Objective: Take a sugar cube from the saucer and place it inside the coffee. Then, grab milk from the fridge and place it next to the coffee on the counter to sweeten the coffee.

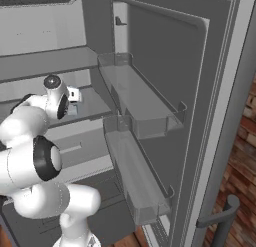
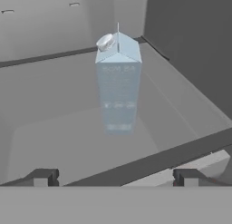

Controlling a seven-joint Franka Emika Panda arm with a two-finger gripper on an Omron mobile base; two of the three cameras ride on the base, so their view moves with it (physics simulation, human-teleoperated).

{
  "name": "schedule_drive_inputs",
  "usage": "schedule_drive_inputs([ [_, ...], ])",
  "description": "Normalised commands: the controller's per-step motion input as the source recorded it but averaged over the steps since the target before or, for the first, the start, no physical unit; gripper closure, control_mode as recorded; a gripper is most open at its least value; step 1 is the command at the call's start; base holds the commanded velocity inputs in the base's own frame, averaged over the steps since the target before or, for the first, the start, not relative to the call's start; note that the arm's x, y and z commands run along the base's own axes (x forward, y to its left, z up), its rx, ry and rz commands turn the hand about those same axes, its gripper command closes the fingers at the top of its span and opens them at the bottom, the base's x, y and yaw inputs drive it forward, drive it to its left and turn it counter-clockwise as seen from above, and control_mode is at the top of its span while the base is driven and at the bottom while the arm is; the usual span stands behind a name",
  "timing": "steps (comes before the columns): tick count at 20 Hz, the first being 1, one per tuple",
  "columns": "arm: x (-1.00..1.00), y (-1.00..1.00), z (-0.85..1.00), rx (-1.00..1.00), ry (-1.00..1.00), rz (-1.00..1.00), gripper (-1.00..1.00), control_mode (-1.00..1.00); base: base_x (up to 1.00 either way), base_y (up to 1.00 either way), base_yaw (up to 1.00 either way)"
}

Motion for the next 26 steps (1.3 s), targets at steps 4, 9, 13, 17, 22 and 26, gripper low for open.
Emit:
schedule_drive_inputs([
  [4, 0.32, 0.12, -0.12, 0.0, 0.0, 0.0, -1.0, -1.0, 0.0, 0.0, 0.0],
  [9, 0.36, 0.19, -0.11, 0.0, 0.0, 0.0, -1.0, -1.0, 0.0, 0.0, 0.0],
  [13, 0.4, 0.14, -0.1, 0.0, 0.0, 0.0, -1.0, -1.0, 0.0, 0.0, 0.0],
  [17, 0.39, 0.11, -0.09, 0.0, 0.0, 0.0, -1.0, -1.0, 0.0, 0.0, 0.0],
  [22, 0.34, 0.07, -0.08, 0.0, 0.0, 0.0, -1.0, -1.0, 0.0, 0.0, 0.0],
  [26, 0.31, 0.01, -0.07, 0.0, 0.0, 0.0, -1.0, -1.0, 0.0, 0.0, 0.0],
])
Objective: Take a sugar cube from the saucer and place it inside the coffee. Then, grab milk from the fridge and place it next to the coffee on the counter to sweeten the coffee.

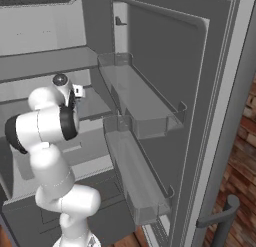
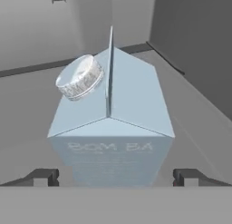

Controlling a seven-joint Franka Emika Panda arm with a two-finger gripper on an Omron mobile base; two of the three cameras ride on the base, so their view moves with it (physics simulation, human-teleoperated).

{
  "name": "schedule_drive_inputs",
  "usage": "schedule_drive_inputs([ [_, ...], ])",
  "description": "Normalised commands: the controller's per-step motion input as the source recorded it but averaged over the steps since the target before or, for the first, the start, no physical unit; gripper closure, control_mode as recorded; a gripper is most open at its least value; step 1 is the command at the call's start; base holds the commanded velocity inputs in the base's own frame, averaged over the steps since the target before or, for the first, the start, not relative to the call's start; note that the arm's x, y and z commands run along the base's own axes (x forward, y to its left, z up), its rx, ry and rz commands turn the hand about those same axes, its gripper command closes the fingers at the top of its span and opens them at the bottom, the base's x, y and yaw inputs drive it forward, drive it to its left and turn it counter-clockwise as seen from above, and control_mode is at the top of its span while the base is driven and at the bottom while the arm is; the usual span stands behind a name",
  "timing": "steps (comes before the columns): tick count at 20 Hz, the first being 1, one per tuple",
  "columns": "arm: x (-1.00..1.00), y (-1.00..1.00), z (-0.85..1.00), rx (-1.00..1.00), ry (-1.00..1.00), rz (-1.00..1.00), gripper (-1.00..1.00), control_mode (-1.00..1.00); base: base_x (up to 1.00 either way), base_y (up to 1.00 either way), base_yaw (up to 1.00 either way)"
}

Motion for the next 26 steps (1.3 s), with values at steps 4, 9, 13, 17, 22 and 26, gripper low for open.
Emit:
schedule_drive_inputs([
  [4, 0.3, 0.0, -0.07, 0.0, 0.0, 0.0, -1.0, -1.0, 0.0, 0.0, 0.0],
  [9, 0.23, 0.01, -0.12, 0.0, 0.0, 0.0, 1.0, -1.0, 0.0, 0.0, 0.0],
  [13, 0.18, 0.01, -0.13, 0.0, 0.0, 0.0, 1.0, -1.0, 0.0, 0.0, 0.0],
  [17, -0.04, 0.0, 0.0, 0.0, 0.0, 0.0, 1.0, -1.0, 0.0, 0.0, 0.0],
  [22, -0.7, -0.11, 0.0, 0.0, 0.0, -0.01, 1.0, -1.0, 0.0, 0.0, 0.0],
  [26, -1.0, -0.26, 0.04, 0.04, 0.0, -0.07, 1.0, -1.0, 0.0, 0.0, 0.0],
])
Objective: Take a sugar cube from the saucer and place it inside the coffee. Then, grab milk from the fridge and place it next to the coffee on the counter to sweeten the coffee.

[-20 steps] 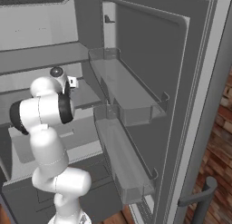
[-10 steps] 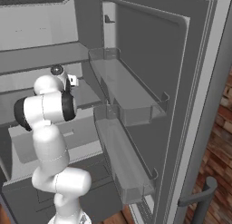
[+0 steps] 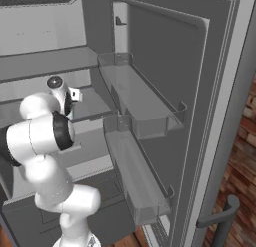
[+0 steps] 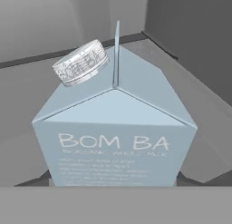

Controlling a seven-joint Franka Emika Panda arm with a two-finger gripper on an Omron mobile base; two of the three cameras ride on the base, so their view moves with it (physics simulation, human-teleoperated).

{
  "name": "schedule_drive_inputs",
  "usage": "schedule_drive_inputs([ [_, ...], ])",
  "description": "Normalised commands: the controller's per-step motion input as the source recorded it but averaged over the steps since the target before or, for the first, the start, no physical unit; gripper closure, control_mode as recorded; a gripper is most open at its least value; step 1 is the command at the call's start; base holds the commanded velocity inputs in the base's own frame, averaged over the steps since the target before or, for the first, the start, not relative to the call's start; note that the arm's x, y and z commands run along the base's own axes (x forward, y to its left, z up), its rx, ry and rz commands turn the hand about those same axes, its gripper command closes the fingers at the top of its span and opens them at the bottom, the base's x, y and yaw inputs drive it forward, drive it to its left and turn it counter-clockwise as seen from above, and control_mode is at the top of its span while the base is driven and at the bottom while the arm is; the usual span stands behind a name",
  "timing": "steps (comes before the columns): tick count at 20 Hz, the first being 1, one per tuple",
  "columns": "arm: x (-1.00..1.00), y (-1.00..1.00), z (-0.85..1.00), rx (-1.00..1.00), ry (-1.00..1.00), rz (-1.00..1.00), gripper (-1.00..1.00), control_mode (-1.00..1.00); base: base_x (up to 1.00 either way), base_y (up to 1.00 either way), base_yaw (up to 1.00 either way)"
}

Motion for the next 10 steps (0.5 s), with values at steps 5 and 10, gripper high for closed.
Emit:
schedule_drive_inputs([
  [5, -1.0, -0.35, 0.33, 0.09, -0.02, -0.1, 1.0, -1.0, 0.0, 0.0, 0.0],
  [10, -1.0, -0.21, 0.59, 0.03, 0.0, -0.06, 1.0, -1.0, 0.0, 0.0, 0.0],
])
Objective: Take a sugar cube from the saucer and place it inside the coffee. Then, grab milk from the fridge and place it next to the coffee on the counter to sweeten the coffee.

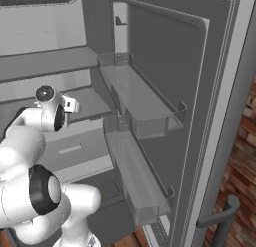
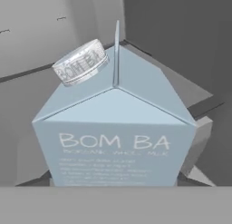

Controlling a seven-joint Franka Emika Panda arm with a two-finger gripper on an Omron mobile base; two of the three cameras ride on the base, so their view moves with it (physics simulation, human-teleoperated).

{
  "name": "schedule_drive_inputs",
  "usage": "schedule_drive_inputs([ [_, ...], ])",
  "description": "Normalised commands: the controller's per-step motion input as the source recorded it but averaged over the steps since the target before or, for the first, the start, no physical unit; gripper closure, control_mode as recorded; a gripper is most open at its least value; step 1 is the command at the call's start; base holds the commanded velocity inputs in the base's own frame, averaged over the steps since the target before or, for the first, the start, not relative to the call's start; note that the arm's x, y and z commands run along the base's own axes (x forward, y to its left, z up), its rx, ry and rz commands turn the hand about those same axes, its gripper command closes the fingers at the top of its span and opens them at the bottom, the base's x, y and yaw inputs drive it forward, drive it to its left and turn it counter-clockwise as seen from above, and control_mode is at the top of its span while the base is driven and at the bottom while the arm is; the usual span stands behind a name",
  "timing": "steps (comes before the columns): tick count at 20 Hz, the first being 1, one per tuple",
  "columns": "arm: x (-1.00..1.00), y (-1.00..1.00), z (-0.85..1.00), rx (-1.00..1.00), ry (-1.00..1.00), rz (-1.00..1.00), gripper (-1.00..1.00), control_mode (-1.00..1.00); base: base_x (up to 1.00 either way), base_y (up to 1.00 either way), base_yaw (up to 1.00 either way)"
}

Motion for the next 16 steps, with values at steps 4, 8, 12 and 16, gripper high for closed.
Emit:
schedule_drive_inputs([
  [4, -1.0, -0.11, 0.64, 0.0, 0.0, -0.03, 1.0, -1.0, 0.0, 0.0, 0.0],
  [8, -1.0, -0.16, 0.48, 0.0, -0.02, 0.0, 1.0, -1.0, 0.0, 0.0, 0.0],
  [12, -1.0, -0.19, 0.52, 0.0, -0.04, 0.0, 1.0, -1.0, 0.0, 0.0, 0.0],
  [16, -0.98, -0.2, 0.52, 0.0, -0.06, 0.01, 1.0, -1.0, 0.0, 0.0, 0.0],
])
